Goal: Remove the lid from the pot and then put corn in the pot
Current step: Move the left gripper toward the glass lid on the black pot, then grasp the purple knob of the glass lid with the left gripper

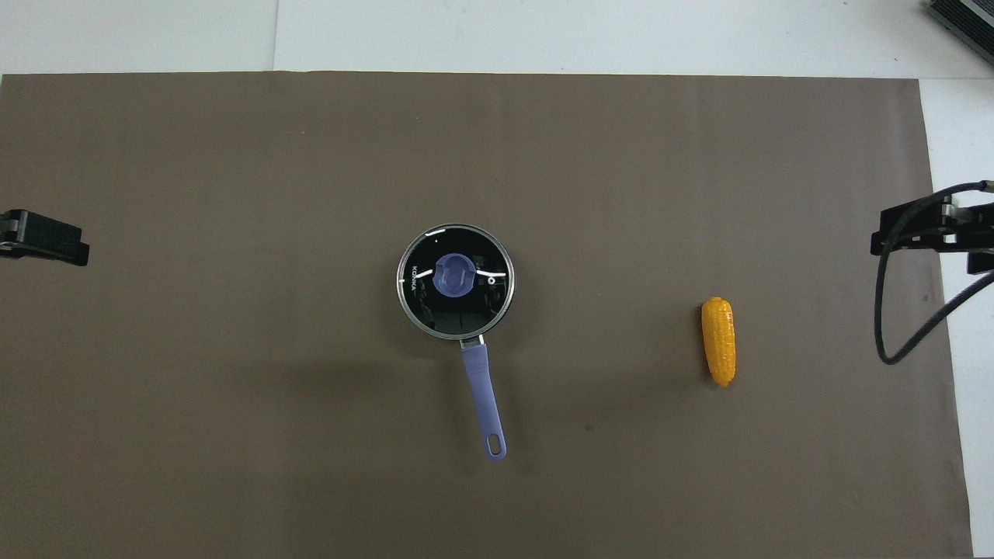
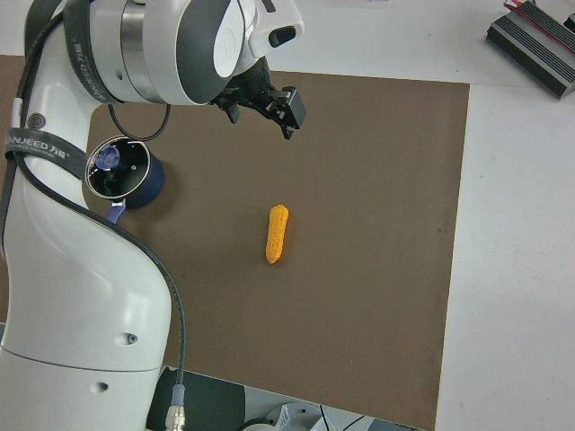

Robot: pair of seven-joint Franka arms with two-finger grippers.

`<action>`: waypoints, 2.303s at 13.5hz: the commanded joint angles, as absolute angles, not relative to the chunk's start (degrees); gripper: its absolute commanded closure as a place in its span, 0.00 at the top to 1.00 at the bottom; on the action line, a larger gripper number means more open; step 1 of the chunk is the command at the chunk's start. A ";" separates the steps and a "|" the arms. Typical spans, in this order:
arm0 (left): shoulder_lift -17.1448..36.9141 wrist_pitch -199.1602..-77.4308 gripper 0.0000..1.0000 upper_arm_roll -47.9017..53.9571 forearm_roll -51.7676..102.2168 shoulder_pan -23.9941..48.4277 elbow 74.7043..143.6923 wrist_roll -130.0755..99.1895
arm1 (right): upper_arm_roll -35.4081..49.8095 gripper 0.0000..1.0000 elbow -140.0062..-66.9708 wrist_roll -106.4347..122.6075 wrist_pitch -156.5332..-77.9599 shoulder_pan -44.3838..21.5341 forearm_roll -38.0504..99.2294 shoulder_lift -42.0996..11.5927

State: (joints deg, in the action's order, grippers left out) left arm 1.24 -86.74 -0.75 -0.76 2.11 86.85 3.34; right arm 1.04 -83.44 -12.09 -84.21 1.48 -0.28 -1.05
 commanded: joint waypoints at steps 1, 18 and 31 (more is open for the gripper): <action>-0.18 -89.64 1.00 -0.35 -0.01 3.16 90.52 2.64 | 1.49 1.00 -84.90 -12.48 -84.29 2.20 0.79 0.26; 7.90 -107.04 1.00 -0.35 -0.09 23.46 96.15 -18.71 | 1.49 1.00 -84.90 -12.48 -84.29 2.20 0.79 0.26; 18.98 -115.14 1.00 -0.35 -3.07 34.80 93.96 -32.69 | 1.49 1.00 -84.82 -12.48 -84.29 2.20 0.79 0.26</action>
